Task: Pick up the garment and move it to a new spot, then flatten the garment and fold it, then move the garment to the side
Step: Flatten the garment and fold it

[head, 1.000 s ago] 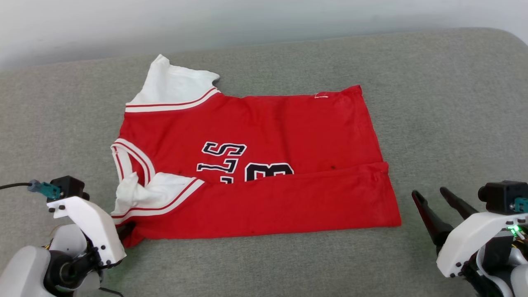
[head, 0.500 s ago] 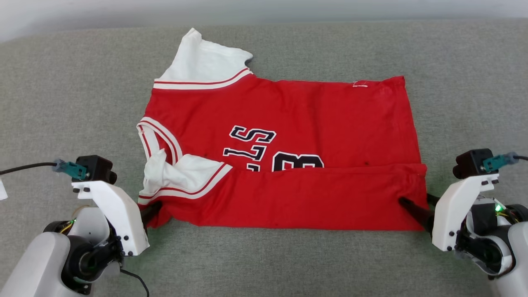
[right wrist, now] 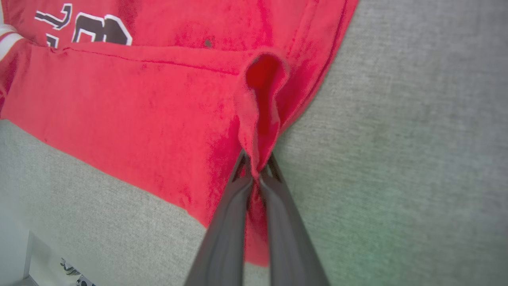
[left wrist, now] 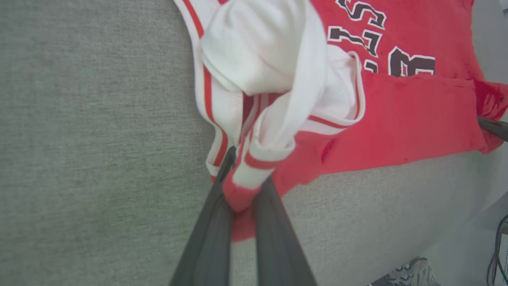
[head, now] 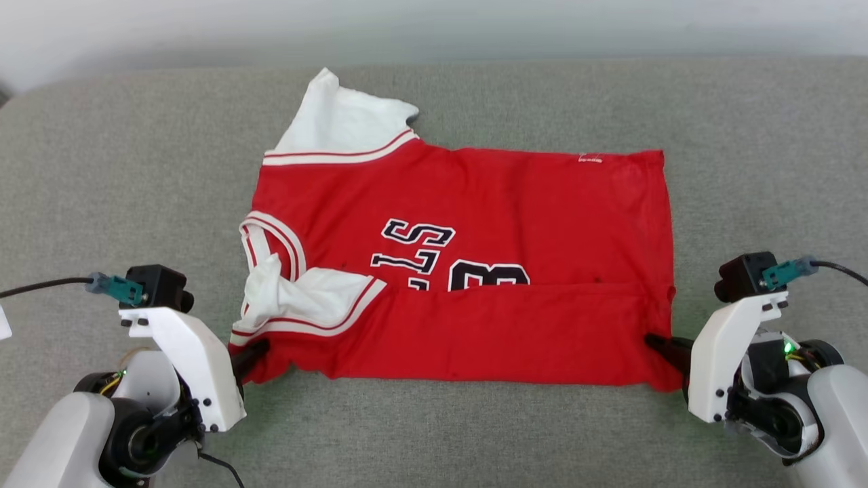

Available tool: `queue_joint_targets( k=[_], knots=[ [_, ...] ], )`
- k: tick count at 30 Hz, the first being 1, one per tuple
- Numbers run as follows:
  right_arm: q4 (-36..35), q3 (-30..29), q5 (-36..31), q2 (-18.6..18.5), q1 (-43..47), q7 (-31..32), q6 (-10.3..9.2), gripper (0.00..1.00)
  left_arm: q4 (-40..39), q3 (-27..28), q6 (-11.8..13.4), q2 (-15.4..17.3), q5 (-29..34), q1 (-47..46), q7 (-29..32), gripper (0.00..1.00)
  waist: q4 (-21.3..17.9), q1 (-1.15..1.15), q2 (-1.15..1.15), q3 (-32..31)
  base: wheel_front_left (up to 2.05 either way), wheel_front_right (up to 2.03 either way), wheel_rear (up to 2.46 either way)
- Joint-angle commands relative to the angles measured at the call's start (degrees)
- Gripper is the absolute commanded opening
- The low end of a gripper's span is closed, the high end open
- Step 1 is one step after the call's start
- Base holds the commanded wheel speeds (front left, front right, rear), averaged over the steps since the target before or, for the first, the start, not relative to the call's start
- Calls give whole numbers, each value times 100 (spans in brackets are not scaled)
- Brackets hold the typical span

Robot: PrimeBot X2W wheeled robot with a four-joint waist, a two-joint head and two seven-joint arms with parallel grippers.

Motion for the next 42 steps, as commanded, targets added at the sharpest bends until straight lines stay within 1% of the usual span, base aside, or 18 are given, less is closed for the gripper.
queue_joint_targets(
  k=[1, 5, 11, 16, 19, 20, 21, 22, 23, 24, 26, 28, 32, 35, 37, 39, 42],
  knots=[
    [-26, 78, 47, -69, 130, -66, 6, 0, -59, 14, -34, -6, -39, 123, -51, 0, -39, -1, 0, -249, 0, 0, 0],
    [-128, 189, 123, -137, 343, -186, 6, 0, -145, 55, 12, -9, -55, 401, -152, 0, -68, -1, 0, -644, 0, 0, 0],
    [-323, 243, 238, -200, 830, -252, 6, 0, -419, 166, 174, 32, -127, 1076, -303, 0, -48, -1, 0, -1167, 0, 0, 0],
    [-475, 89, 286, -256, 1316, -153, 6, 0, -641, 230, 355, 97, -213, 1693, -251, 0, -31, -1, 0, -1452, 0, 0, 0],
    [-489, -56, 188, -255, 1551, -108, 6, 0, -672, 177, 399, 74, -232, 1906, -231, 0, -28, -1, 0, -1490, 0, 0, 0],
    [-481, -101, 154, -220, 1613, -134, 5, 36, -649, 146, 385, 35, -241, 1939, -242, 0, -29, -1, 0, -1489, 0, 0, 0],
    [-471, -130, 135, -171, 1678, -154, 6, 100, -598, 124, 389, -1, -235, 1952, -263, 4, -30, -1, 0, -1482, 0, 0, 0],
    [-471, -130, 135, -171, 1678, -154, 6, 100, -598, 124, 389, -1, -235, 1952, -263, 4, -30, -1, 0, -1482, 0, 0, 0],
    [-474, -168, 112, -131, 1726, -186, 6, 100, -544, 109, 384, -35, -249, 1949, -288, 95, -34, -1, 0, -1471, 0, 0, 0],
    [-477, -213, 45, -117, 1767, -256, 6, 100, -488, 87, 360, -67, -263, 1930, -294, 100, -40, -1, 0, -1462, 0, 0, 0],
    [-542, -265, -86, -35, 1810, -500, 6, 100, -370, 125, 341, -113, -217, 1823, -426, 100, -67, -1, 0, -1438, 0, 0, 0],
    [-623, -372, -307, 30, 1864, -874, 5, 100, -303, 123, 302, -149, -156, 1750, -541, 100, -99, -1, 0, -1422, 0, 0, 0],
    [-862, -600, -756, 193, 1917, -1673, 5, 100, -298, 253, 290, -141, 69, 1518, -974, 100, -197, -1, 0, -1376, 0, 0, 0],
    [-1014, -832, -1117, 381, 1904, -2245, 6, 100, -310, 345, 382, -153, 379, 1235, -1412, 100, -281, -1, 0, -1321, 0, 0, 0],
    [-1150, -991, -1341, 513, 1810, -2576, 6, 100, -305, 417, 491, -218, 603, 973, -1749, 100, -336, -1, 0, -1230, 0, 0, 0],
    [-1289, -1083, -1456, 639, 1699, -2782, 6, 100, -267, 482, 638, -238, 874, 675, -2062, 100, -395, -1, 0, -1057, 0, 0, 0],
    [-1502, -1194, -1620, 783, 1486, -2982, 6, 100, -226, 475, 741, -311, 1212, 153, -2472, 100, -477, -1, 0, -719, 0, 0, 0]
  ],
)
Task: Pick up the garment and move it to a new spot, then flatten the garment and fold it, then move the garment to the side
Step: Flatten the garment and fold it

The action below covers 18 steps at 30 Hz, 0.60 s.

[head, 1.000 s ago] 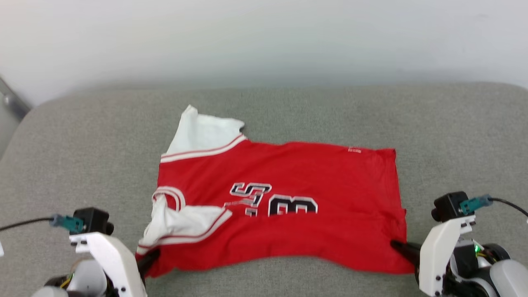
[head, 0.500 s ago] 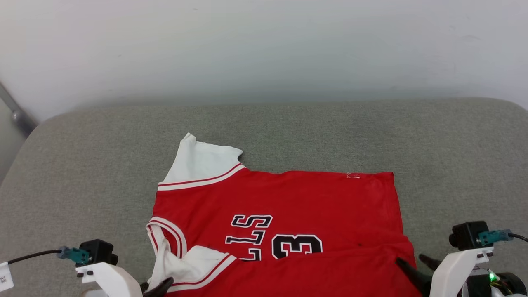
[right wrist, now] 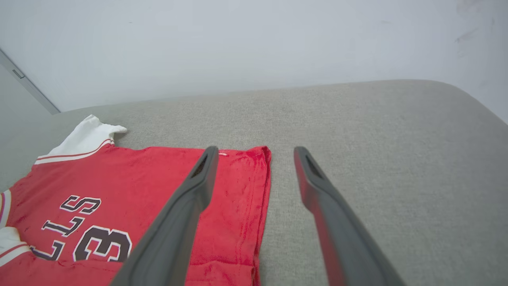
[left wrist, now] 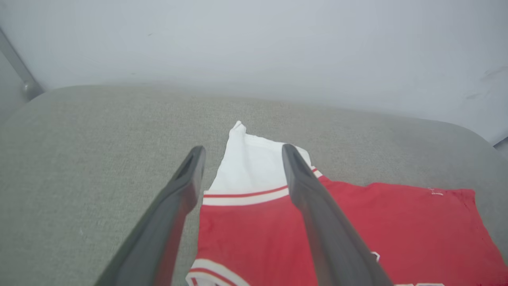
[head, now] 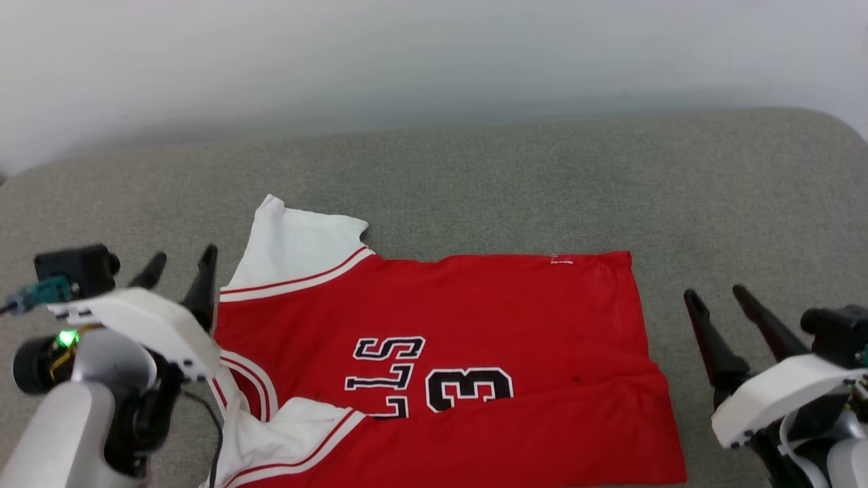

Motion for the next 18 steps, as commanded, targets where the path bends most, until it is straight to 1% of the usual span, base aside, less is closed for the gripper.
queue_joint_targets(
  k=[1, 3, 6, 8, 10, 12, 14, 18],
  knots=[
    [-133, -56, -83, 65, -185, -94, 0, 100, 31, -9, 34, -13, 158, -313, -160, 100, -122, 0, 0, 410, 0, 0, 0],
    [-318, -116, -147, 115, -406, -196, 0, 100, 110, 12, 36, -46, 279, -736, -338, 100, -189, 0, 0, 753, 0, 0, 0],
    [-547, -155, -250, 176, -741, -311, 0, 100, 338, 44, -5, -14, 412, -1374, -520, 100, -313, 0, 0, 1236, 0, 0, 0],
    [-664, -141, -295, 200, -959, -361, 0, 100, 562, 42, -82, 24, 461, -1783, -578, 100, -398, 0, 0, 1518, 0, 0, 0],
    [-766, -108, -319, 220, -1146, -386, -1, 100, 808, 17, -198, 61, 395, -2144, -460, 100, -489, 0, 0, 1774, 0, 0, 0],
    [-826, -76, -351, 227, -1298, -402, -1, 100, 1064, 7, -332, 162, 324, -2495, -253, 100, -584, 0, 0, 1979, 0, 0, 0],
    [-854, -42, -360, 243, -1414, -413, -1, 100, 1303, -28, -498, 245, 177, -2801, 89, 100, -671, 0, 0, 2143, 0, 0, 0],
    [-813, 3, -375, 294, -1543, -410, 0, 100, 1688, -111, -730, 575, -107, -3247, 1085, 100, -828, 0, 0, 2377, 0, 0, 0]
  ],
)
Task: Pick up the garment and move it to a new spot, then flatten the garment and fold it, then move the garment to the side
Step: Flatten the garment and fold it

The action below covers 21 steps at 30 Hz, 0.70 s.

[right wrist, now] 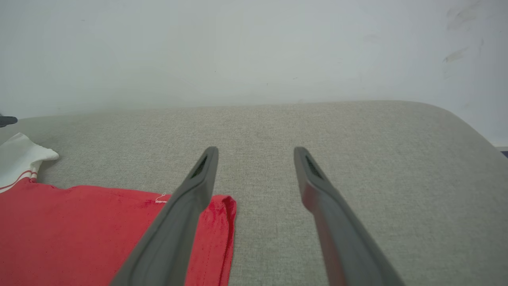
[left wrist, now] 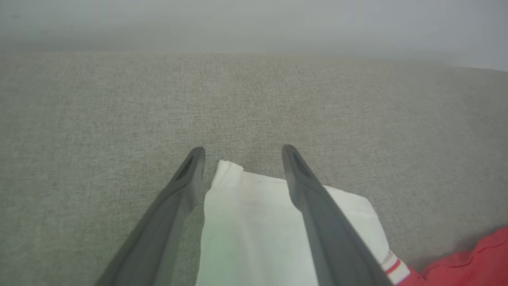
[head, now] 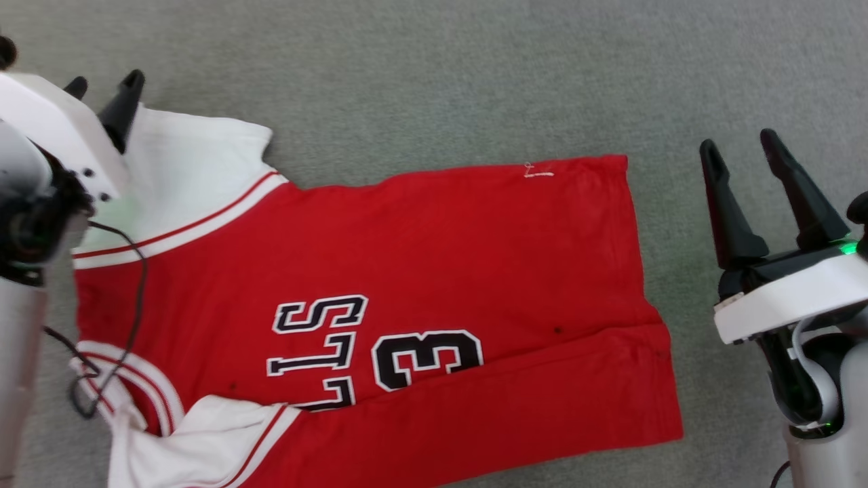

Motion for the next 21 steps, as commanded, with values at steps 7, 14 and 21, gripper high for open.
queue_joint_targets(
  k=[7, 14, 21],
  knots=[
    [172, 86, 95, 139, -72, 0, -1, 100, 145, 1, 19, 718, -571, -321, 2003, 100, -443, -2, 0, 508, 0, 0, 0],
    [312, 187, 335, 99, -205, 147, -1, 100, 37, -229, 378, 770, -788, 90, 3107, 0, -493, -2, 0, 675, 0, 0, 0],
    [687, 524, 832, -236, -589, 971, -1, 100, 76, -300, 326, 495, -830, 170, 2850, 0, -345, -2, 0, 597, 0, 0, 0]
  ],
)
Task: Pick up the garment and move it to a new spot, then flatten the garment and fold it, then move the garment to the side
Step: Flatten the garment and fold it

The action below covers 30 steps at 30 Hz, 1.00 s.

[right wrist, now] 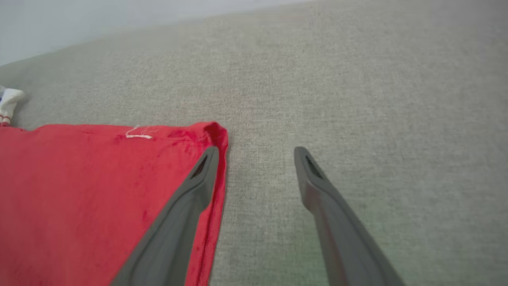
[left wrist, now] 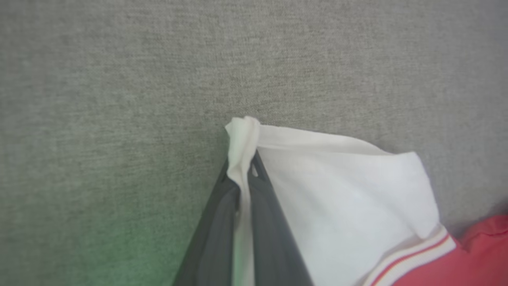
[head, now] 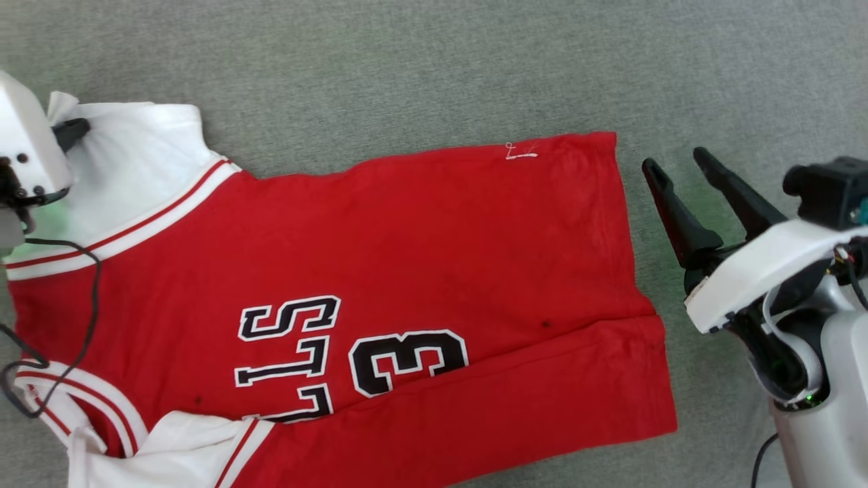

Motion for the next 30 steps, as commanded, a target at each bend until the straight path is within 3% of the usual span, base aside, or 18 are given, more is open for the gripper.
queue_joint_targets(
  k=[1, 11, 17, 18, 19, 20, 24, 30],
  knots=[
    [97, 82, 124, -146, -208, 302, -1, 100, 203, -268, -69, -291, 3, 361, 10, 0, 128, 0, 0, -64, 0, 0, 0],
    [596, 378, 528, -657, -975, 2180, -2, 100, -140, -340, -480, -526, 175, -361, -677, 0, 767, 0, 0, -62, 0, 0, 0],
    [1149, 496, 538, -629, -1096, 3248, -1, 100, -303, -484, -640, -647, 247, -489, -840, 0, 1005, 0, 0, -11, 0, 0, 0],
    [1264, 497, 533, -596, -1071, 3432, -2, 93, -316, -504, -652, -658, 251, -490, -849, 0, 1029, 0, 0, -12, 0, 0, 0],
    [1341, 478, 509, -570, -1051, 3550, -2, 27, -330, -532, -661, -684, 261, -489, -863, 0, 1063, 0, 0, -13, 0, 0, 0],
    [1387, 470, 486, -546, -1031, 3652, -2, 0, -332, -558, -671, -709, 273, -480, -888, 0, 1095, 0, 0, -23, 0, 0, 0],
    [1218, 397, 459, -533, -1075, 3681, -2, 0, -281, -564, -704, -753, 261, -409, -995, 0, 1142, 0, 0, -107, 0, 0, 0],
    [660, 227, 200, -740, -1151, 2996, -2, 0, -241, -390, -741, -758, 153, -89, -1378, 0, 1172, 0, 0, -544, 0, 0, 0]
  ],
)
